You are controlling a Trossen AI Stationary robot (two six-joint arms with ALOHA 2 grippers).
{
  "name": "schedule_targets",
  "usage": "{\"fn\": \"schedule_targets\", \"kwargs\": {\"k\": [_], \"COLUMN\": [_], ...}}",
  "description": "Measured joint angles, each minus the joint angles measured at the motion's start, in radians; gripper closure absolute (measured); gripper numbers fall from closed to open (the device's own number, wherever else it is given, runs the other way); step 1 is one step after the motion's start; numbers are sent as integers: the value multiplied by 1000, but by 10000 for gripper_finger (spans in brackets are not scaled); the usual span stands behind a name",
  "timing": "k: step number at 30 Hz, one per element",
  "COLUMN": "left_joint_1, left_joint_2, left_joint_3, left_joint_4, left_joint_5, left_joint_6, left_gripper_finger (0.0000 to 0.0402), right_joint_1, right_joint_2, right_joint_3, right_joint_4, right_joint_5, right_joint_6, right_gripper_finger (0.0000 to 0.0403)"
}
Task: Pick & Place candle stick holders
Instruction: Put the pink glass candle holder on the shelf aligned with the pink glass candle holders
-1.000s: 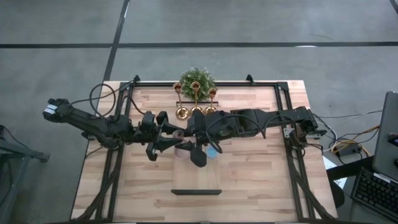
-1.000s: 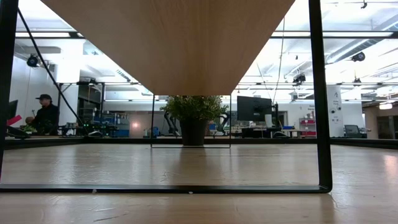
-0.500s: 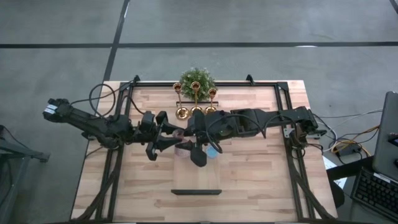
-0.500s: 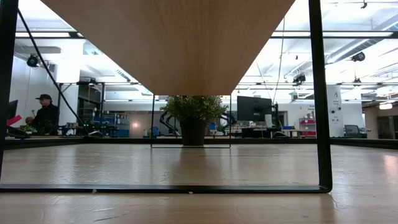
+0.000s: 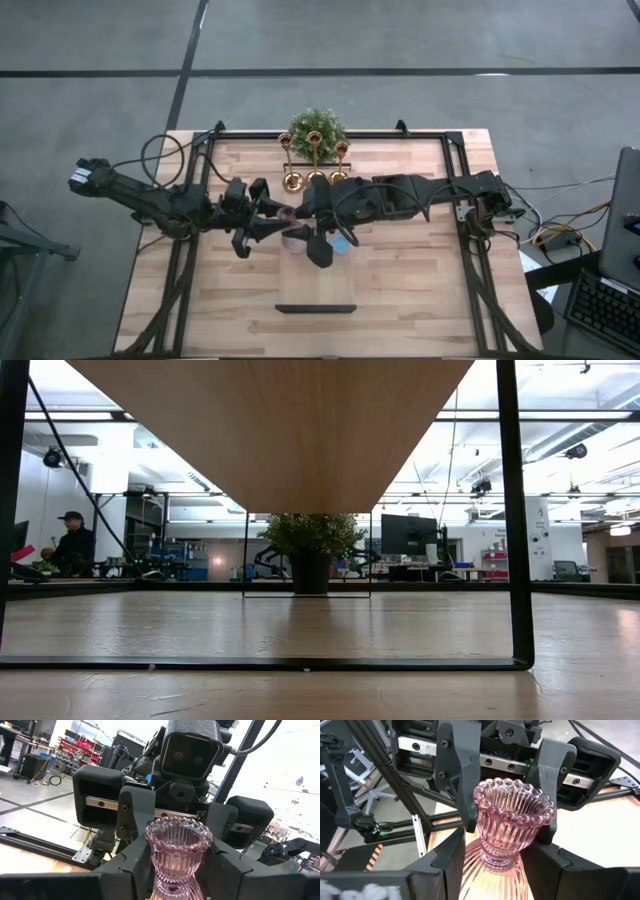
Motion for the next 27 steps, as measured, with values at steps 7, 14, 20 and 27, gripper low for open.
{"fn": "schedule_targets", "kwargs": {"k": [7, 14, 20, 27], "left_joint_1": [0, 0, 1, 5], "left_joint_2": [0, -2, -1, 20], "left_joint_3": [0, 1, 3, 7], "left_joint_4": [5, 8, 9, 8], "left_joint_5": [0, 18, 33, 19], "left_joint_6": [0, 18, -37, -124], "left_gripper_finger": [246, 246, 212, 141], "right_joint_1": [-5, -10, -10, -11], "right_joint_2": [1, 1, 2, 15], "right_joint_3": [-1, -1, -1, -6], "right_joint_4": [24, 46, 46, 44], "right_joint_5": [22, 22, 20, 9], "right_joint_6": [-5, -3, -22, -59], "right_gripper_finger": [238, 261, 277, 296]}}
